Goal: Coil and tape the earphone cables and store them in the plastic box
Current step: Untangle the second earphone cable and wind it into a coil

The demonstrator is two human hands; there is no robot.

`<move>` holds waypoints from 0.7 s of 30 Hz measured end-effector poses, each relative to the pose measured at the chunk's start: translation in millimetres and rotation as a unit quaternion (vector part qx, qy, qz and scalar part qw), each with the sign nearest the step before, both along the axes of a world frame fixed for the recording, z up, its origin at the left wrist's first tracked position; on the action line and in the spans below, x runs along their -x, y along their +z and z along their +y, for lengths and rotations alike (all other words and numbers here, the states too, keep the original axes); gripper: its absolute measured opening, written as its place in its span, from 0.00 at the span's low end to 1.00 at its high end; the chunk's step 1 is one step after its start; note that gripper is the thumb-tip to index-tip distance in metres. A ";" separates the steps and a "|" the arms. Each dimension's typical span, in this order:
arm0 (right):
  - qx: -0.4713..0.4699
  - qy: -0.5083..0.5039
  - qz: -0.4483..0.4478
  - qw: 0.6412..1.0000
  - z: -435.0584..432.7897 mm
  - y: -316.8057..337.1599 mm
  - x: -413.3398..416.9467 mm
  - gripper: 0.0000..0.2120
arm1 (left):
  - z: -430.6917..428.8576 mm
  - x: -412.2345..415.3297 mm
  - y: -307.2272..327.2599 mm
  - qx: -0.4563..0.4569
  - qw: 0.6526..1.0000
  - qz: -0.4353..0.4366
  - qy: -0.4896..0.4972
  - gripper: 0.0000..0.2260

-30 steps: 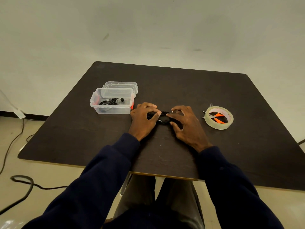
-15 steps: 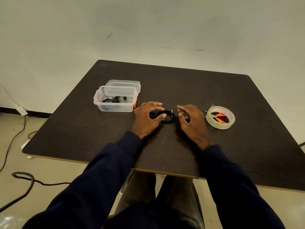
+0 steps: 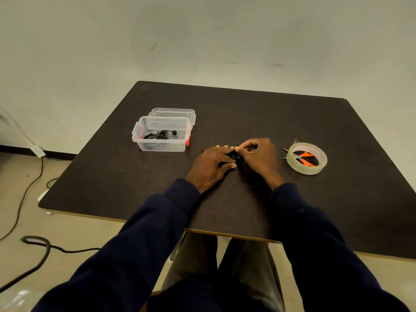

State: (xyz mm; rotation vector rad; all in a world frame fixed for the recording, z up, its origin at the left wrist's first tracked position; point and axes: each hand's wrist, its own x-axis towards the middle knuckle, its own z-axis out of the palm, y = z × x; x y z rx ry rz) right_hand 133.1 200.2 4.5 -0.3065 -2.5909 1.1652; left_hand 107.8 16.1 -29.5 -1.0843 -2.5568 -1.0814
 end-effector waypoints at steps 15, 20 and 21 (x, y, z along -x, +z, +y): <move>0.079 -0.085 -0.011 0.993 12.4 -9.9 9.7 0.07 | 2.0 -0.1 -0.5 -0.003 1.000 0.001 0.015 0.11; 0.067 -0.070 -0.027 0.995 19.1 -3.7 4.8 0.07 | 1.9 1.8 -2.4 0.002 1.000 -0.004 0.011 0.11; 0.062 -0.069 -0.031 0.995 18.9 -3.0 3.6 0.08 | 1.8 2.1 -3.0 0.004 1.000 -0.003 0.011 0.12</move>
